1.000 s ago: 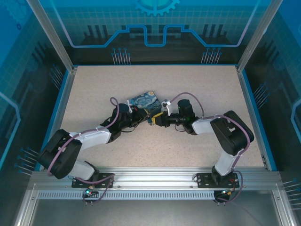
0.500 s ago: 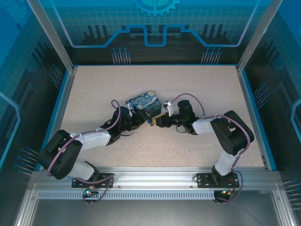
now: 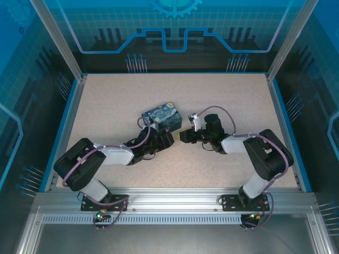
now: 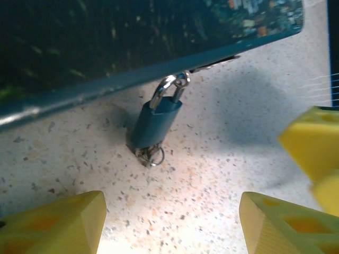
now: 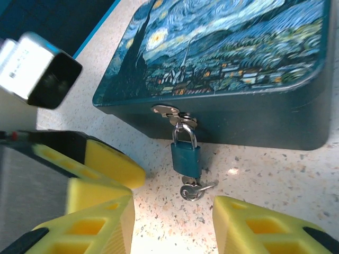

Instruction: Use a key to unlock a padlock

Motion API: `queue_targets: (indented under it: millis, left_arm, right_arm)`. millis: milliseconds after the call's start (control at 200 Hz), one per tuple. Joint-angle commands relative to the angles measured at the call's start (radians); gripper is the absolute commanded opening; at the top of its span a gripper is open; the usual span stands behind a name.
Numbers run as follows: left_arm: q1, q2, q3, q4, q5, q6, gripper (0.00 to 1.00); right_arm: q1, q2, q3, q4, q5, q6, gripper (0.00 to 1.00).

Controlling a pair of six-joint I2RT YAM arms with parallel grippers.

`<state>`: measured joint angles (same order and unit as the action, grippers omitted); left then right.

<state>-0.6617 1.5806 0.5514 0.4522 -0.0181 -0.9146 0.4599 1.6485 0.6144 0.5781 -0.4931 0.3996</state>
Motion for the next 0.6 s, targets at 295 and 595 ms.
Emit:
queue_targets:
  millis: [295, 595]
  left_arm:
    - [-0.028, 0.104, 0.076, 0.071, -0.201, 0.128, 0.67]
    - [-0.028, 0.169, 0.114, 0.096, -0.235, 0.138, 0.63]
  right_arm:
    - [-0.045, -0.096, -0.059, -0.019, 0.025, -0.032, 0.44]
    - [-0.055, -0.124, -0.076, -0.023, 0.025, -0.042, 0.44]
